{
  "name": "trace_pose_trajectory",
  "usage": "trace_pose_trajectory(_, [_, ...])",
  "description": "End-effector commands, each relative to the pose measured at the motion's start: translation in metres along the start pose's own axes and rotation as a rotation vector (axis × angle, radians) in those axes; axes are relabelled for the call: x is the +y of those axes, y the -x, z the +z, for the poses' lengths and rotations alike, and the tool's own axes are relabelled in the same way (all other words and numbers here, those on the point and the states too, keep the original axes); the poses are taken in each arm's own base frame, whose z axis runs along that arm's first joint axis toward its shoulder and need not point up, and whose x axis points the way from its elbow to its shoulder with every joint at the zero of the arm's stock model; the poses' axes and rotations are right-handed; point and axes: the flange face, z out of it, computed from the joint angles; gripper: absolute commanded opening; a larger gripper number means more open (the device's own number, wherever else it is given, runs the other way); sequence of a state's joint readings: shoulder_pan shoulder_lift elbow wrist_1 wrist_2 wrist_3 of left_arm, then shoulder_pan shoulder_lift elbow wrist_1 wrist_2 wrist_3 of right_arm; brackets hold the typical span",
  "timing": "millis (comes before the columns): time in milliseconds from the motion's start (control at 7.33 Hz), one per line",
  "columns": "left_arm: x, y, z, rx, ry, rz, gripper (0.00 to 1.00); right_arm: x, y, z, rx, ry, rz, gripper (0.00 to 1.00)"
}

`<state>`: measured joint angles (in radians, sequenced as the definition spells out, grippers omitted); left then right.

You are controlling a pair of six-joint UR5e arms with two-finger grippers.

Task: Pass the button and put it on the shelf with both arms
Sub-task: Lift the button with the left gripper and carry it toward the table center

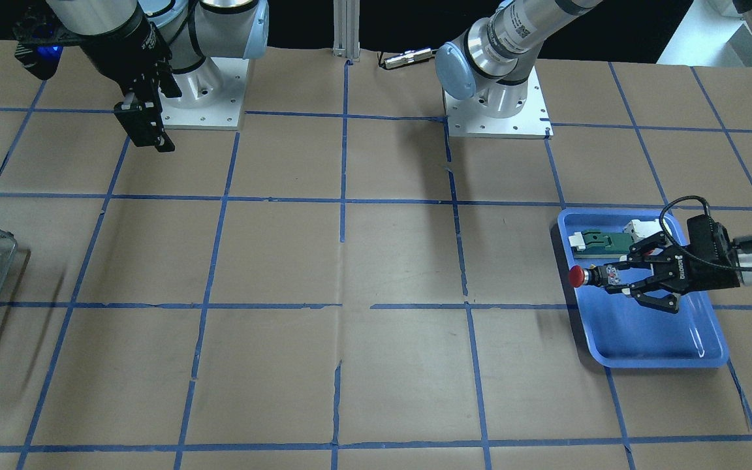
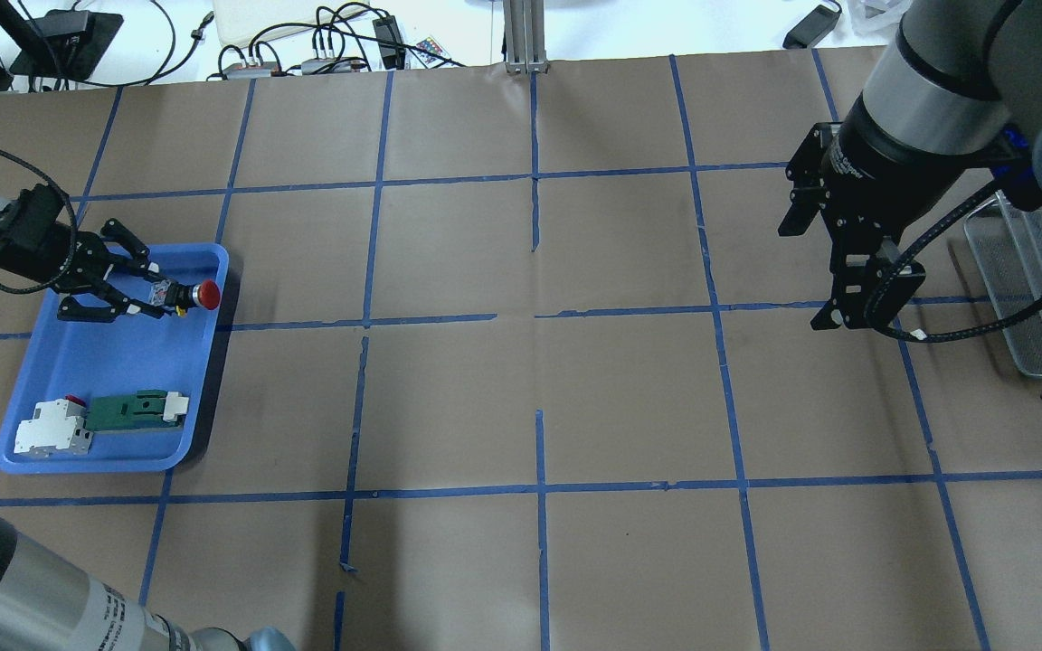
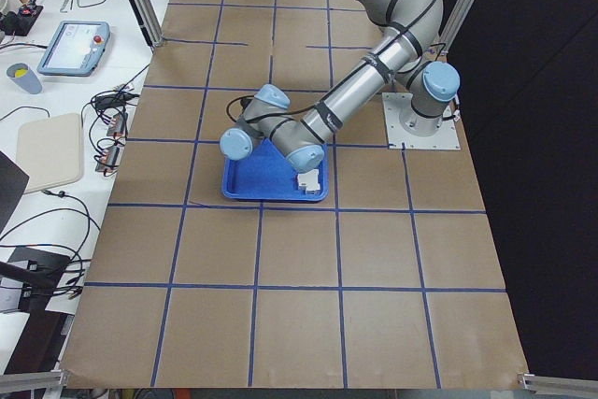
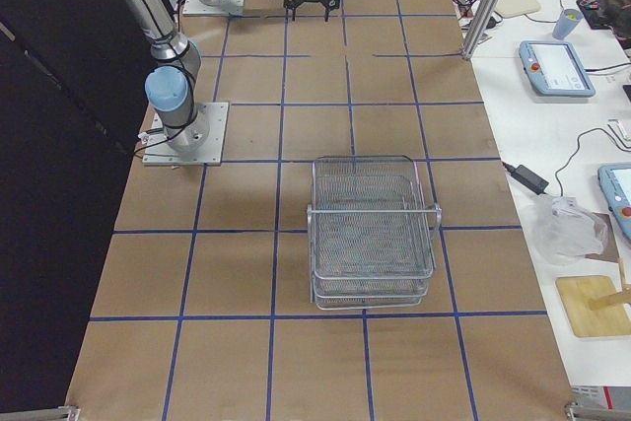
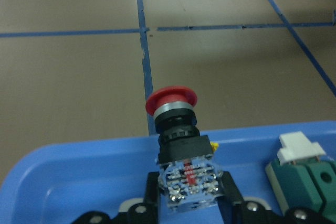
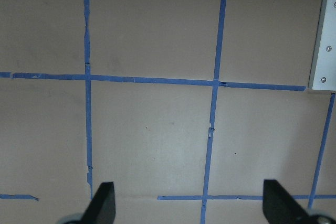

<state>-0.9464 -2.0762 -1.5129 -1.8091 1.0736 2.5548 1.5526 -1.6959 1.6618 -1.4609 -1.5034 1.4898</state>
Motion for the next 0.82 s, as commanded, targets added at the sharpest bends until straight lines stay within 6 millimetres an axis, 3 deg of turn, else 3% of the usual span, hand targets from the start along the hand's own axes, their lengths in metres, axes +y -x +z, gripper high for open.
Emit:
trace_pose_trajectory(0, [-0.096,0.032,0.031,0.006,-0.043,0.081,0.00,-0.005,0.016,0.000,-0.019,-0.004,0.009,1.00])
trace_pose_trajectory(273, [-0.194,0.053,0.077,0.060,-0.018,0.032,0.00,-0.009,0.054,0.011,-0.037,-0.010,0.010,1.00])
trace_pose_trajectory(682, [-0.333,0.052,0.136,0.079,-0.056,-0.016,0.00,-0.008,0.061,0.011,-0.043,-0.009,0.020,1.00])
